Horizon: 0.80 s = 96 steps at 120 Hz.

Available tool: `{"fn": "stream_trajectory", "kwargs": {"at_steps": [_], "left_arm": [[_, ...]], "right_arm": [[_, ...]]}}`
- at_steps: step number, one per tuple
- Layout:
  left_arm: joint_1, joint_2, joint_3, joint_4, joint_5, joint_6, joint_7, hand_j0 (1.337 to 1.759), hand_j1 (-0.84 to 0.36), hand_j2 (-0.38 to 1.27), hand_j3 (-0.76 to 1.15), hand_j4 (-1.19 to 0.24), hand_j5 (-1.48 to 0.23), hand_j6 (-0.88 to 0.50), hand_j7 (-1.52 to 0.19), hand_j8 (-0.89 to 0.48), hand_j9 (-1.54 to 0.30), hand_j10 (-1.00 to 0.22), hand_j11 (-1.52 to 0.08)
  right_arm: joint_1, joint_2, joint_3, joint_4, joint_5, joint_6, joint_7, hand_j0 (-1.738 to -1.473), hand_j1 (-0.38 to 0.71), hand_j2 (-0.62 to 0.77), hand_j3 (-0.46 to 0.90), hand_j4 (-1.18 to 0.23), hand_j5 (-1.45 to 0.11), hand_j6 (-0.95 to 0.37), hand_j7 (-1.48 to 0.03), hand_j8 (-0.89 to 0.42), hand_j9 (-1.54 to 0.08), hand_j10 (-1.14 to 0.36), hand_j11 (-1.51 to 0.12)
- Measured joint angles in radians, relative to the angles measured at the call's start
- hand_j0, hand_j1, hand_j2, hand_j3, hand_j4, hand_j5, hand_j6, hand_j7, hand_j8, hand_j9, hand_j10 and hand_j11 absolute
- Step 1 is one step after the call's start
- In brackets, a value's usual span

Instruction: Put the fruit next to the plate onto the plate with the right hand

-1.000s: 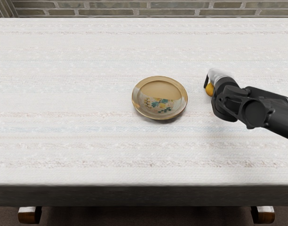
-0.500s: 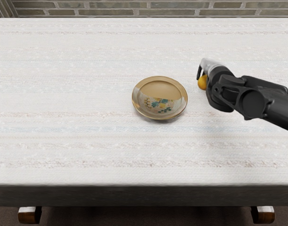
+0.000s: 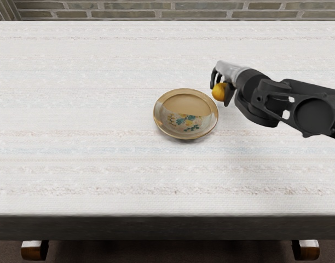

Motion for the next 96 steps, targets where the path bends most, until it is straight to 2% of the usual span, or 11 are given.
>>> {"fn": "stream_trajectory", "kwargs": {"at_steps": [18,39,96], "left_arm": [[0.000,0.000,0.000,0.000,0.000,0.000,0.000,1.658,0.33,0.00,0.00,-0.02,-0.03,-0.02,-0.03,-0.02,-0.03,-0.02,-0.03],[0.000,0.000,0.000,0.000,0.000,0.000,0.000,1.658,0.33,0.00,0.00,-0.02,-0.03,-0.02,-0.03,-0.02,-0.03,-0.02,-0.03],[0.000,0.000,0.000,0.000,0.000,0.000,0.000,1.658,0.33,0.00,0.00,-0.02,-0.03,-0.02,-0.03,-0.02,-0.03,-0.02,-0.03]], "right_arm": [[0.005,-0.006,0.010,0.045,-0.001,-0.002,0.000,-1.652,0.17,0.22,0.00,-0.71,-1.14,-0.46,-1.06,-0.45,-1.10,-0.80,-1.10],[0.006,0.015,0.014,0.075,0.000,-0.002,0.000,-1.653,0.25,0.35,0.00,-0.66,-1.15,-0.41,-1.06,-0.42,-1.10,-0.79,-1.11],[-0.020,0.095,0.014,0.074,-0.001,-0.009,0.000,-1.652,0.33,0.52,0.00,-0.72,-1.16,-0.41,-1.06,-0.37,-1.12,-0.78,-1.13]]}}
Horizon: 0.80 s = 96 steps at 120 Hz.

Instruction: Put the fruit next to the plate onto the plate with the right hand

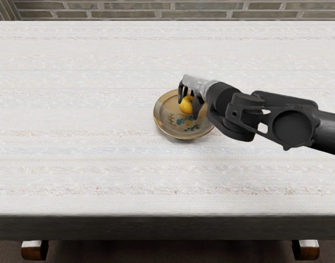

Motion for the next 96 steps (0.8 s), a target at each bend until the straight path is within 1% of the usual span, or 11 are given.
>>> {"fn": "stream_trajectory", "kwargs": {"at_steps": [5,8,23,31,41,59,68,78,96], "left_arm": [[0.000,0.000,0.000,0.000,0.000,0.000,0.000,1.658,0.33,0.00,0.00,-0.02,-0.03,-0.02,-0.03,-0.02,-0.03,-0.02,-0.03],[0.000,0.000,0.000,0.000,0.000,0.000,0.000,1.658,0.33,0.00,0.00,-0.02,-0.03,-0.02,-0.03,-0.02,-0.03,-0.02,-0.03],[0.000,0.000,0.000,0.000,0.000,0.000,0.000,1.658,0.33,0.00,0.00,-0.02,-0.03,-0.02,-0.03,-0.02,-0.03,-0.02,-0.03],[0.000,0.000,0.000,0.000,0.000,0.000,0.000,1.658,0.33,0.00,0.00,-0.02,-0.03,-0.02,-0.03,-0.02,-0.03,-0.02,-0.03],[0.000,0.000,0.000,0.000,0.000,0.000,0.000,1.658,0.33,0.00,0.00,-0.02,-0.03,-0.02,-0.03,-0.02,-0.03,-0.02,-0.03],[0.000,0.000,0.000,0.000,0.000,0.000,0.000,1.658,0.33,0.00,0.00,-0.02,-0.03,-0.02,-0.03,-0.02,-0.03,-0.02,-0.03],[0.000,0.000,0.000,0.000,0.000,0.000,0.000,1.658,0.33,0.00,0.00,-0.02,-0.03,-0.02,-0.03,-0.02,-0.03,-0.02,-0.03],[0.000,0.000,0.000,0.000,0.000,0.000,0.000,1.658,0.33,0.00,0.00,-0.02,-0.03,-0.02,-0.03,-0.02,-0.03,-0.02,-0.03],[0.000,0.000,0.000,0.000,0.000,0.000,0.000,1.658,0.33,0.00,0.00,-0.02,-0.03,-0.02,-0.03,-0.02,-0.03,-0.02,-0.03]], "right_arm": [[-0.003,0.002,0.000,-0.001,0.000,0.000,0.000,-1.652,0.34,0.52,0.00,-0.72,-1.14,-0.41,-1.04,-0.37,-1.10,-0.77,-1.11],[-0.004,0.003,0.001,-0.001,-0.001,-0.002,0.000,-1.653,0.32,0.48,0.00,-0.70,-1.09,-0.41,-1.00,-0.39,-1.05,-0.74,-1.06],[-0.011,0.008,0.014,-0.001,-0.006,-0.023,-0.001,-1.655,0.16,0.25,0.00,-0.50,-0.75,-0.34,-0.70,-0.33,-0.73,-0.52,-0.73],[-0.015,0.008,0.017,-0.001,-0.007,-0.028,-0.001,-1.656,0.08,0.17,0.00,-0.42,-0.61,-0.30,-0.58,-0.30,-0.60,-0.43,-0.60],[-0.016,0.008,0.019,0.000,-0.007,-0.031,-0.001,-1.657,0.01,0.10,0.00,-0.34,-0.48,-0.26,-0.46,-0.26,-0.47,-0.35,-0.48],[-0.030,-0.010,0.060,0.004,-0.003,-0.019,-0.001,-1.657,-0.15,0.04,0.00,-0.19,-0.26,-0.15,-0.25,-0.15,-0.26,-0.19,-0.26],[-0.039,-0.031,0.099,0.009,0.042,0.017,-0.001,-1.658,-0.21,0.03,0.00,-0.13,-0.18,-0.11,-0.17,-0.10,-0.18,-0.13,-0.18],[-0.045,-0.075,0.142,0.024,0.092,0.063,-0.001,-1.658,-0.26,0.02,0.00,-0.09,-0.12,-0.07,-0.12,-0.07,-0.12,-0.09,-0.12],[-0.054,-0.187,0.202,0.037,0.218,0.202,-0.001,-1.658,-0.31,0.01,0.00,-0.04,-0.06,-0.04,-0.06,-0.03,-0.06,-0.04,-0.06]]}}
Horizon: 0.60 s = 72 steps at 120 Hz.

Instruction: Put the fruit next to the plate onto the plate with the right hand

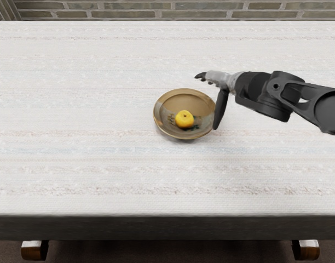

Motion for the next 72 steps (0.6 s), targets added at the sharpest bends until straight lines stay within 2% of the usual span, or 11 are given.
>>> {"fn": "stream_trajectory", "kwargs": {"at_steps": [22,52,72], "left_arm": [[-0.001,0.000,0.000,0.000,0.000,0.000,0.000,1.658,0.33,0.00,0.00,-0.02,-0.03,-0.02,-0.03,-0.02,-0.03,-0.02,-0.03],[0.000,0.000,-0.001,-0.004,-0.001,0.000,0.000,1.658,0.33,0.00,0.00,-0.02,-0.03,-0.02,-0.03,-0.02,-0.03,-0.02,-0.03],[-0.001,0.000,-0.002,-0.007,-0.001,-0.001,0.000,1.658,0.33,0.00,0.00,-0.02,-0.03,-0.02,-0.03,-0.02,-0.03,-0.02,-0.03]], "right_arm": [[-0.005,-0.145,0.027,0.002,0.123,0.168,0.007,-1.658,-0.33,0.01,0.00,-0.02,-0.02,-0.02,-0.02,-0.02,-0.02,-0.02,-0.02],[-0.006,-0.276,0.033,0.001,0.230,0.316,0.108,-1.658,-0.34,0.00,0.00,-0.01,-0.01,-0.01,-0.01,-0.01,-0.01,-0.01,-0.01],[-0.005,-0.322,0.033,0.001,0.261,0.356,0.142,-1.658,-0.35,0.00,0.00,-0.01,0.00,-0.01,0.00,0.00,0.00,0.00,0.00]]}}
